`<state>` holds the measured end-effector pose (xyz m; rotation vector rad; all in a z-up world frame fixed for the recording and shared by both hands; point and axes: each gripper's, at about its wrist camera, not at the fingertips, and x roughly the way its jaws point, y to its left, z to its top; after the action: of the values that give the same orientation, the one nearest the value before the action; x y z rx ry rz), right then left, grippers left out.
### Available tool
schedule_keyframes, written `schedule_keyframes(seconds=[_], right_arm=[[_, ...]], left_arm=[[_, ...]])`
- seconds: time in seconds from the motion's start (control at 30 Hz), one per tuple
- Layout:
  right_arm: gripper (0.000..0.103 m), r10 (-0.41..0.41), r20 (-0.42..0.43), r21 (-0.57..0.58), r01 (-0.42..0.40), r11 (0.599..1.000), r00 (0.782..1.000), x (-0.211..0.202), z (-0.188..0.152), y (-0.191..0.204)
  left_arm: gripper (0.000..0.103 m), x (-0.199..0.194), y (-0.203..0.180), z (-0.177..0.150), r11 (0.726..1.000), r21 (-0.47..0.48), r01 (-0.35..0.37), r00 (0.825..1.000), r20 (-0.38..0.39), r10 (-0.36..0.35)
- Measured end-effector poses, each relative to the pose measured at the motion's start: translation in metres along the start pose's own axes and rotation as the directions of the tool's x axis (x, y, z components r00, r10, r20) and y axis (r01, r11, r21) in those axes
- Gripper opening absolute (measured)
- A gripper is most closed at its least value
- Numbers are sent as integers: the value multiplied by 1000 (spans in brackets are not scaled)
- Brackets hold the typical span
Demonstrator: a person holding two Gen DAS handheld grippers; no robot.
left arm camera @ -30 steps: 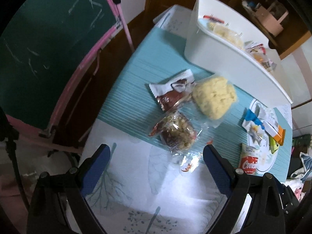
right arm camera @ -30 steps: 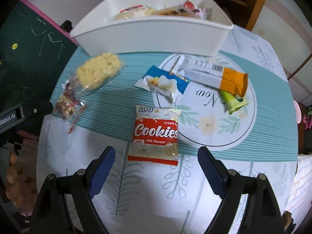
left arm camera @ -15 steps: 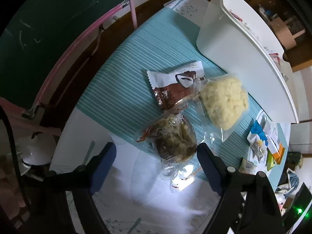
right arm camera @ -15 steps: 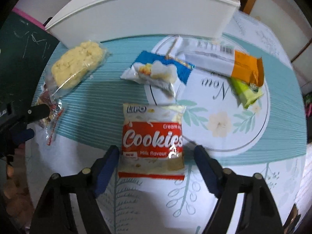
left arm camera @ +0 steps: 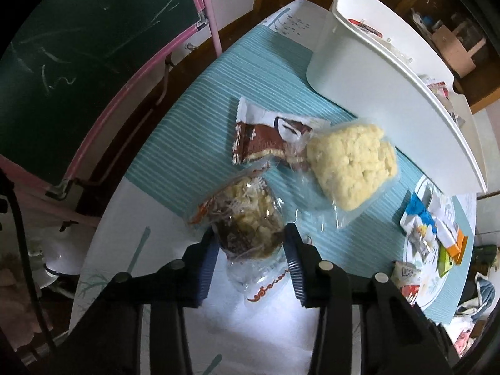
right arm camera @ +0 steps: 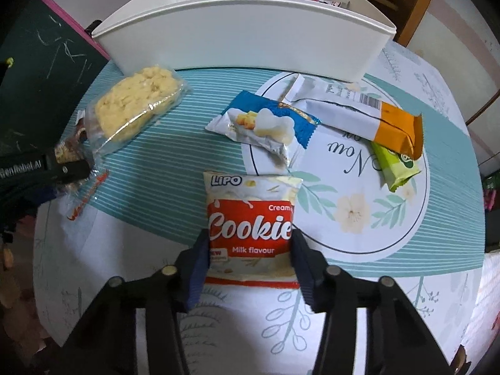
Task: Organize snacks
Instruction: 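Grasp the clear nut-cluster bag with left gripper while right grasps red Cookies pack, then lift both held packs over the white tray and open both grippers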
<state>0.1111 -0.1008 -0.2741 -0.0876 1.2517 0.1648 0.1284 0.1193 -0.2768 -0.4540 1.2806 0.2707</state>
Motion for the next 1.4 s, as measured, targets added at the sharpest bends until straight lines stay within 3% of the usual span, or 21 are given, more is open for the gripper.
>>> schedule_keyframes(seconds=[0.17, 0.43, 0.7, 1.0, 1.2, 1.4], right_arm=[[46, 25, -19, 8, -24, 1000, 1000, -4, -7, -8], [46, 55, -64, 24, -53, 998, 996, -14, -35, -22], [46, 81, -40, 34, -80, 996, 996, -51, -48, -34], [46, 118, 82, 61, -123, 990, 990, -115, -33, -61], [46, 126, 206, 78, -145, 986, 970, -160, 18, -71], [46, 118, 340, 82, -154, 985, 933, -210, 73, -79]], left_arm=[[39, -2, -7, -12, 999, 49, -17, 1000, -4, 17], [39, -31, -18, -61, 979, 191, -75, 997, 11, 74], [39, -78, -48, -87, 954, 292, -67, 995, 85, 44], [40, -161, -84, -61, 924, 381, -33, 973, 223, -57], [40, -210, -115, -13, 891, 453, -12, 945, 297, -138], [40, -249, -149, 42, 863, 504, -19, 905, 376, -200]])
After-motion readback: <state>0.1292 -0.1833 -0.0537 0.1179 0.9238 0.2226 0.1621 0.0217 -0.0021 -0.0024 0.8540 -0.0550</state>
